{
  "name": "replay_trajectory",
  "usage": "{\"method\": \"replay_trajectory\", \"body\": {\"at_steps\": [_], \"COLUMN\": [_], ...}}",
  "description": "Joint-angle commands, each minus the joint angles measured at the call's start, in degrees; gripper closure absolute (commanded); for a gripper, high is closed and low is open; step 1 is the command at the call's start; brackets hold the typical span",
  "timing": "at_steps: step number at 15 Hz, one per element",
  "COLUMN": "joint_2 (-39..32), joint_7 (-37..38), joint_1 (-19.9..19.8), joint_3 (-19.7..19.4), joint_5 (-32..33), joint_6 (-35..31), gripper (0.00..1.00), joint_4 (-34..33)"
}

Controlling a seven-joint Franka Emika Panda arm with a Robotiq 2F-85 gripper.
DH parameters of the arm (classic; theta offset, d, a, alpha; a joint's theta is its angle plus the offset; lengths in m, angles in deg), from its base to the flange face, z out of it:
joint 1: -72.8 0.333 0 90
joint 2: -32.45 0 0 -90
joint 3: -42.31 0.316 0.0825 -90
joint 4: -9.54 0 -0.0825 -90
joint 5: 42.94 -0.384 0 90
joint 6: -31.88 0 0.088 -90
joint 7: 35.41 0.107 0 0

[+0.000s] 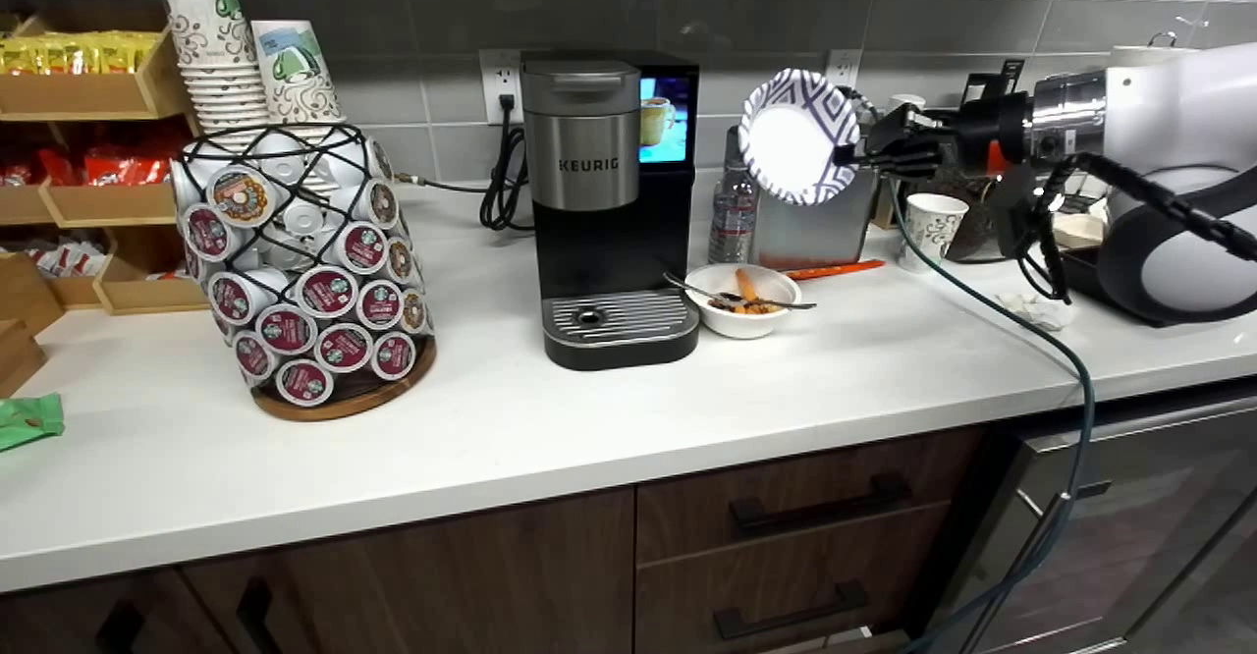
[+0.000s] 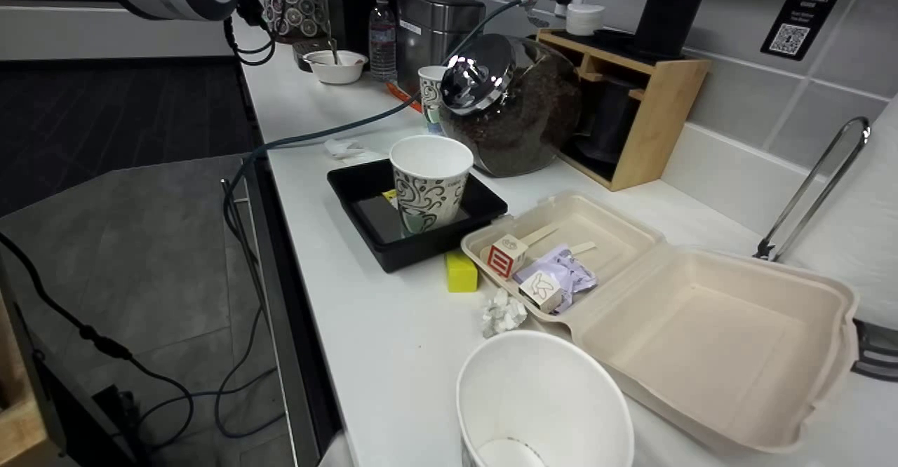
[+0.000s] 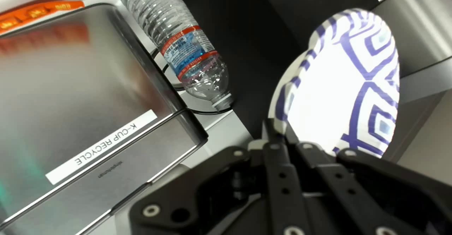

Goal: Empty the contents of the paper bowl onto the white bowl and then place the paper bowl on top of the recycling bin

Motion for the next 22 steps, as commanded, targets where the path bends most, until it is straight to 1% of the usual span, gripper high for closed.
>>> {"method": "replay_trajectory", "body": {"at_steps": [1, 2, 3, 4, 5, 6, 7, 9, 14, 17, 18, 19, 20, 21, 22], "joint_2": [0.0, 0.0, 0.0, 0.0, 0.1, 0.3, 0.7, 1.3, 3.3, 3.3, 3.3, 3.0, 3.0, 3.0, 3.4], "joint_7": [4.1, 7.1, 8.5, 9.1, 11.7, 17.8, 20.6, 28.7, 45.7, 55.3, 56.2, 51.5, 53.0, 53.7, 54.9], "joint_1": [-2.3, -4.0, -4.9, -5.2, -5.1, -6.5, -7.0, -9.0, -13.2, -16.9, -17.3, -15.4, -16.1, -16.5, -16.0], "joint_3": [0.7, 1.2, 1.4, 1.6, 2.3, 3.6, 4.0, 5.7, 10.7, 13.9, 14.2, 12.5, 13.0, 13.1, 13.3], "joint_5": [2.8, 4.9, 5.8, 6.0, 4.2, 5.0, 5.1, 7.3, 6.4, 6.7, 6.0, 5.8, 5.8, 5.8, 4.0], "joint_6": [0.0, 0.0, 0.0, 0.0, 2.1, 4.3, 5.7, 9.1, 16.1, 20.1, 19.7, 17.9, 18.1, 18.1, 20.1], "gripper": [0.97, 0.97, 0.97, 0.99, 0.99, 0.99, 0.99, 0.99, 0.99, 0.99, 0.99, 0.97, 0.97, 0.99, 0.99], "joint_4": [0.0, 0.0, 0.0, 0.0, -0.5, -1.6, -2.2, -3.9, -8.0, -11.8, -12.5, -11.2, -12.0, -12.5, -12.6]}}
